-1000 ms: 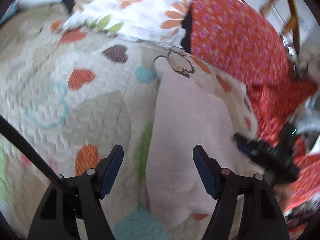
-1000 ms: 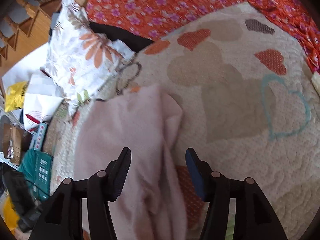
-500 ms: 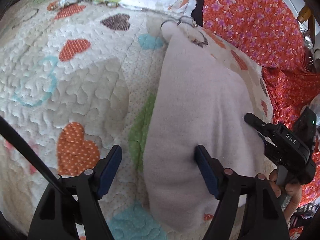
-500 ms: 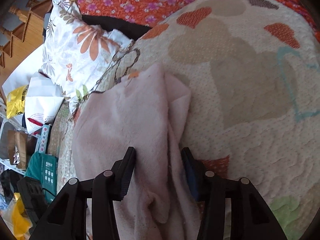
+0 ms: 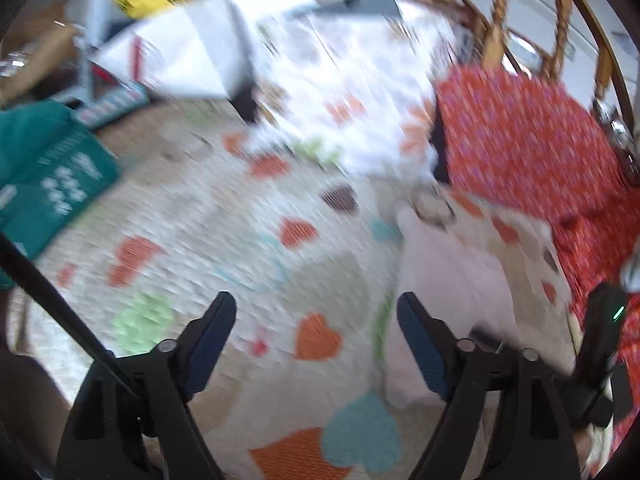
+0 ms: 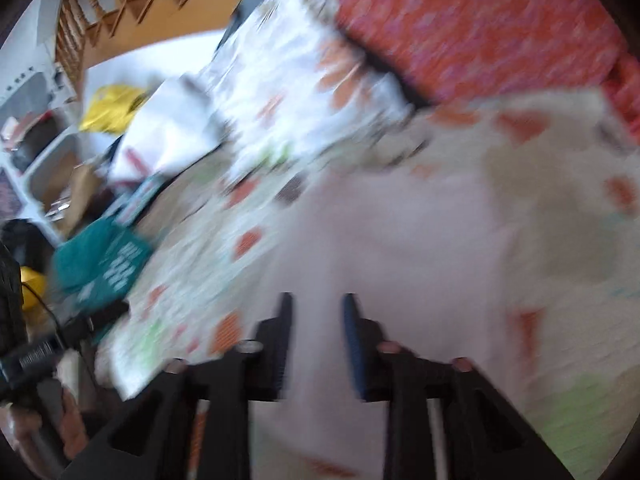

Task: Fold small clothes
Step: 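Lift both open tools away from the folded pink sweater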

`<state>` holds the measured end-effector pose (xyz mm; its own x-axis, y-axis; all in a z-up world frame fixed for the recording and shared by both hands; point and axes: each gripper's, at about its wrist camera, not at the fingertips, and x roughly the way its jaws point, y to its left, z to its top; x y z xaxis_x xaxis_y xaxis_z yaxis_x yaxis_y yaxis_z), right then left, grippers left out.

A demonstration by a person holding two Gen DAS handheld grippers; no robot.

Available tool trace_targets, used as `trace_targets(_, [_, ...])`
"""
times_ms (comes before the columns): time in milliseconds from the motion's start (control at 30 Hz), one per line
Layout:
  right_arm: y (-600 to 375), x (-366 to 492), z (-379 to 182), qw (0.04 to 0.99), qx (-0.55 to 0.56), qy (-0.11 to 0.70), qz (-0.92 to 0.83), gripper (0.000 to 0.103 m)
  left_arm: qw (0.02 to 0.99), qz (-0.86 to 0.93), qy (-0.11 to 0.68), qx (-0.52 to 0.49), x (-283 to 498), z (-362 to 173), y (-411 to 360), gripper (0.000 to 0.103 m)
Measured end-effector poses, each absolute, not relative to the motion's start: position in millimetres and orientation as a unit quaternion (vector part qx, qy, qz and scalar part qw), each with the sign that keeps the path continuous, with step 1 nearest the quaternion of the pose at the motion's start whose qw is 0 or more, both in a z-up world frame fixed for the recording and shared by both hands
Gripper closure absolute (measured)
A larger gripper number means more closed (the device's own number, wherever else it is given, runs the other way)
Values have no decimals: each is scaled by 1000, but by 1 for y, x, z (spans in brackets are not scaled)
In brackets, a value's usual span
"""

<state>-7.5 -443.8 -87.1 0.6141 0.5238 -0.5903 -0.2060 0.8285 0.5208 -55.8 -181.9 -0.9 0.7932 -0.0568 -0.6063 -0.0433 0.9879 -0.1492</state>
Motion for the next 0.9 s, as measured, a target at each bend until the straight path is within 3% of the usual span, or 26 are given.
trace_targets(167, [-414, -7, -129, 816, 222, 465, 262, 92, 968, 38, 234, -83, -87, 33, -163, 0])
trace_targets(300, [-403, -20, -135, 821, 190, 478, 246, 92, 971, 34, 223, -85, -96, 48, -152, 0])
trace_targets(433, [-407, -36, -103, 856, 154, 427, 249, 92, 970, 25, 229, -82, -102, 50, -147, 0])
trace_targets(533, [-424, -37, -91, 872, 167, 401, 224, 92, 973, 42, 217, -67, -109, 52, -149, 0])
trace_targets(767, [-471, -21, -108, 878, 196, 424, 107, 91, 973, 40, 215, -72, -111, 53, -151, 0])
trace_targets(833, [-477, -25, -90, 892, 172, 411, 73, 89, 973, 43, 216, -62, -110, 52, -154, 0])
trace_targets(900, [-480, -33, -73, 900, 160, 399, 66, 74, 973, 46, 221, -41, -108, 49, -161, 0])
